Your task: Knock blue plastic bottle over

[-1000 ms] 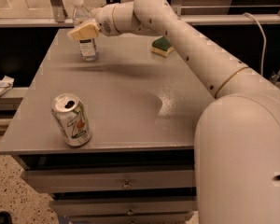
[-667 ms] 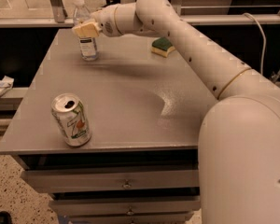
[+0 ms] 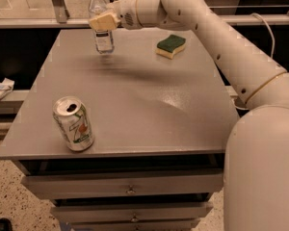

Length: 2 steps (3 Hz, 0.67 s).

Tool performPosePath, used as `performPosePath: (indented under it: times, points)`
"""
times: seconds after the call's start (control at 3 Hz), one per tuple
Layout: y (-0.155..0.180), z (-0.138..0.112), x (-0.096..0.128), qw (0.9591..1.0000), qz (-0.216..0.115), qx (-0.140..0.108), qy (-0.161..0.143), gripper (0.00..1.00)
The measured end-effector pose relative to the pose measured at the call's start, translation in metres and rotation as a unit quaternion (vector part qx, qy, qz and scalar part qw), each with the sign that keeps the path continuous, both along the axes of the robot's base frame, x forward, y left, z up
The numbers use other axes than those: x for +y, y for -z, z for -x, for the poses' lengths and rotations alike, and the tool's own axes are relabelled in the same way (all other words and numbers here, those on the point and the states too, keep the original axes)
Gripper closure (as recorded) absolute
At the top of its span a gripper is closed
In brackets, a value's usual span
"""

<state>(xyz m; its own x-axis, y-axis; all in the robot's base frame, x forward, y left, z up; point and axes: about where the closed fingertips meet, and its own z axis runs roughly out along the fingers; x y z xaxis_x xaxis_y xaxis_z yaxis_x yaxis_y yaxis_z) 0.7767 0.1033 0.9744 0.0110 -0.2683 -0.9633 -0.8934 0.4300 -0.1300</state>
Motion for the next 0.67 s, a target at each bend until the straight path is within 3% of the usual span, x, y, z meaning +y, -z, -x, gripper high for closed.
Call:
performPosePath:
  times: [0.33, 0.67]
  points:
    - [-0.01, 0.016, -0.025, 0.9987, 0.047, 0.009, -0.016, 1.0]
    - [0.028, 0.047, -0.054, 0.9834, 0.162, 0.065, -0.051, 1.0]
